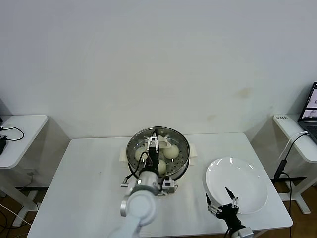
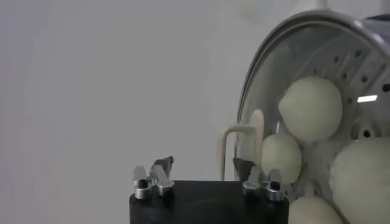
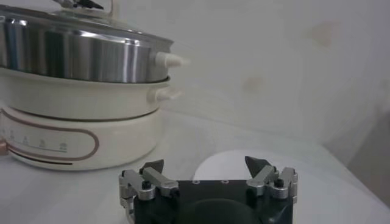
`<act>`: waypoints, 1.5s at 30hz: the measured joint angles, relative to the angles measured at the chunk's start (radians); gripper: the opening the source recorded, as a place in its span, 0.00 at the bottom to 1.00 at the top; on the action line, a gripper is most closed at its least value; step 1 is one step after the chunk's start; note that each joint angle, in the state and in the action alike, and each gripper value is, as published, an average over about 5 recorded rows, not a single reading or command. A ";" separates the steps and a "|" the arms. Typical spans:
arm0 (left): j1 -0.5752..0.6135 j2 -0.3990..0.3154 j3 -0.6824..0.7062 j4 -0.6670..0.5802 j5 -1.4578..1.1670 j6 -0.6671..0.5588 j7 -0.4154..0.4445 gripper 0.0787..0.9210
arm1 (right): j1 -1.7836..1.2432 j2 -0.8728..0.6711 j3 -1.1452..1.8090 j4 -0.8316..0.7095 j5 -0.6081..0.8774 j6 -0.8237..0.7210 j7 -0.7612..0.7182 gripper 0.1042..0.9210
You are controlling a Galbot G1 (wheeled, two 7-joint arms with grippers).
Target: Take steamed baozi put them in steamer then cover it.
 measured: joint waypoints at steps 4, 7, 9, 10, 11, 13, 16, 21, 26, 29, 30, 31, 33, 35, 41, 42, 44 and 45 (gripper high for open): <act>0.075 0.036 -0.016 -0.094 -0.046 -0.023 -0.042 0.88 | -0.001 -0.002 -0.002 -0.002 0.000 0.001 0.000 0.88; 0.148 0.071 -0.044 -0.171 -0.121 -0.048 -0.101 0.88 | -0.002 -0.004 -0.004 -0.004 0.001 0.004 0.000 0.88; 0.202 0.098 -0.078 -0.215 -0.198 -0.072 -0.151 0.88 | -0.004 -0.007 -0.007 -0.003 0.003 0.005 -0.001 0.88; 0.230 0.112 -0.101 -0.234 -0.245 -0.087 -0.179 0.88 | -0.006 -0.008 -0.009 -0.002 0.004 0.007 -0.001 0.88; 0.259 0.127 -0.127 -0.250 -0.297 -0.103 -0.207 0.88 | -0.008 -0.010 -0.011 -0.001 0.006 0.008 -0.001 0.88; 0.315 0.153 -0.187 -0.276 -0.417 -0.137 -0.266 0.88 | -0.012 -0.012 -0.017 0.004 0.008 0.012 -0.002 0.88; 0.398 0.182 -0.284 -0.298 -0.616 -0.191 -0.352 0.88 | -0.019 -0.018 -0.026 0.014 0.014 0.014 -0.001 0.88; 0.532 0.203 -0.409 -0.308 -0.951 -0.277 -0.455 0.88 | -0.037 -0.033 -0.044 0.038 0.027 0.011 0.004 0.88; 0.649 0.205 -0.477 -0.301 -1.275 -0.368 -0.501 0.88 | -0.065 -0.061 -0.054 0.070 0.055 0.010 0.013 0.88; 0.705 0.200 -0.499 -0.288 -1.431 -0.423 -0.519 0.88 | -0.086 -0.085 -0.059 0.087 0.084 0.014 0.027 0.88; 0.721 0.198 -0.504 -0.282 -1.474 -0.440 -0.524 0.88 | -0.093 -0.093 -0.061 0.092 0.095 0.017 0.032 0.88; 0.734 0.195 -0.507 -0.276 -1.511 -0.456 -0.528 0.88 | -0.100 -0.103 -0.064 0.096 0.107 0.019 0.039 0.88; 0.756 0.189 -0.513 -0.262 -1.573 -0.487 -0.535 0.88 | -0.114 -0.123 -0.069 0.100 0.129 0.024 0.054 0.88; 0.772 0.183 -0.519 -0.246 -1.621 -0.516 -0.542 0.88 | -0.128 -0.142 -0.074 0.105 0.148 0.028 0.069 0.88; 0.814 0.166 -0.538 -0.199 -1.715 -0.575 -0.553 0.88 | -0.164 -0.183 -0.095 0.126 0.188 0.030 0.094 0.88; 0.821 0.163 -0.540 -0.194 -1.725 -0.581 -0.553 0.88 | -0.169 -0.188 -0.098 0.129 0.192 0.029 0.096 0.88; 0.833 0.159 -0.544 -0.186 -1.743 -0.591 -0.552 0.88 | -0.176 -0.197 -0.103 0.135 0.200 0.027 0.099 0.88; 0.838 0.157 -0.546 -0.184 -1.750 -0.596 -0.550 0.88 | -0.178 -0.201 -0.105 0.138 0.203 0.026 0.101 0.88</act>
